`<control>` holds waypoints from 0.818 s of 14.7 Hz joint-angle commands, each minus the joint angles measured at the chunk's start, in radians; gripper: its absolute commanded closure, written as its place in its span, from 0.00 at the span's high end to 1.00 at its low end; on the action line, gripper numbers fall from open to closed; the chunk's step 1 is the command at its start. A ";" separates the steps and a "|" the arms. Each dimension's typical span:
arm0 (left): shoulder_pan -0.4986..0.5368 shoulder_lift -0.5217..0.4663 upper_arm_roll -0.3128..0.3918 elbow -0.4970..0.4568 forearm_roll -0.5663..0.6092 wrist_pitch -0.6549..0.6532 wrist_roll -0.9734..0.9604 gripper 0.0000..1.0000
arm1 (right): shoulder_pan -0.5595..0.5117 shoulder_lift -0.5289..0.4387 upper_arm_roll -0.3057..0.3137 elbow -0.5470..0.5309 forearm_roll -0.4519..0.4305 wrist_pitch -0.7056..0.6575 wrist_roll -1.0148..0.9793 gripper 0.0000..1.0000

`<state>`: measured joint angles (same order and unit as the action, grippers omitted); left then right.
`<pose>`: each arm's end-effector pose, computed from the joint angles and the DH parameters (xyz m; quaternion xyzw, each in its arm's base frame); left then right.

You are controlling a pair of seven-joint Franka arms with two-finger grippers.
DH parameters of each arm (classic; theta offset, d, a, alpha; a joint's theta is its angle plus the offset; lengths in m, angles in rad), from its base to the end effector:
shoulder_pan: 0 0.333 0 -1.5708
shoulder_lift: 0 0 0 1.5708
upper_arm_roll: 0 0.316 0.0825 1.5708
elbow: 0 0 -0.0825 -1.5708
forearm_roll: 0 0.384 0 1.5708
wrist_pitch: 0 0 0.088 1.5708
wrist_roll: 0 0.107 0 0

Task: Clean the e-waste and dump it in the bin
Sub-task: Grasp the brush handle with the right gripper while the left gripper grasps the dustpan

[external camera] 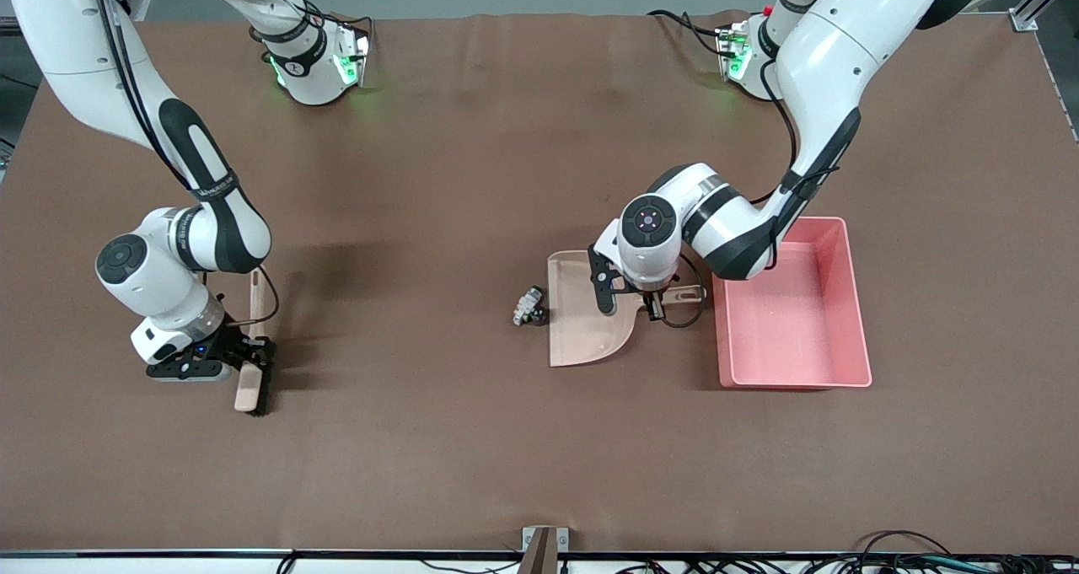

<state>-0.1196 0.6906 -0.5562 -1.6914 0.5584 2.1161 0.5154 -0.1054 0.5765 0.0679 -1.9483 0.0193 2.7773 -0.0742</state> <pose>0.5518 -0.3639 0.2302 -0.7495 0.6570 0.0591 0.0562 0.6423 -0.0273 0.2065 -0.9917 -0.0019 -0.1274 0.0151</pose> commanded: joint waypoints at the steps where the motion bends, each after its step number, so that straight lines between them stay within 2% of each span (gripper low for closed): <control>1: 0.000 0.007 -0.004 0.002 0.021 0.010 0.006 0.47 | 0.000 0.013 0.003 0.011 0.005 -0.002 0.007 0.14; 2: 0.000 0.007 -0.004 0.002 0.023 0.010 0.006 0.47 | 0.000 0.014 0.003 0.011 0.005 0.001 0.007 0.04; 3: -0.002 0.009 -0.004 0.002 0.028 0.009 0.009 0.44 | 0.000 0.014 0.003 0.011 0.005 0.001 0.007 0.01; 7: -0.002 0.009 -0.004 0.002 0.029 0.008 0.020 0.33 | 0.015 0.005 0.009 0.011 0.007 -0.015 0.055 0.00; 12: -0.002 0.009 -0.004 0.006 0.031 0.010 0.037 0.28 | 0.035 -0.095 0.012 0.026 0.007 -0.240 0.105 0.00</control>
<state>-0.1200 0.6935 -0.5561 -1.6916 0.5647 2.1172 0.5462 -0.0795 0.5500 0.0762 -1.9100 0.0196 2.6201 -0.0128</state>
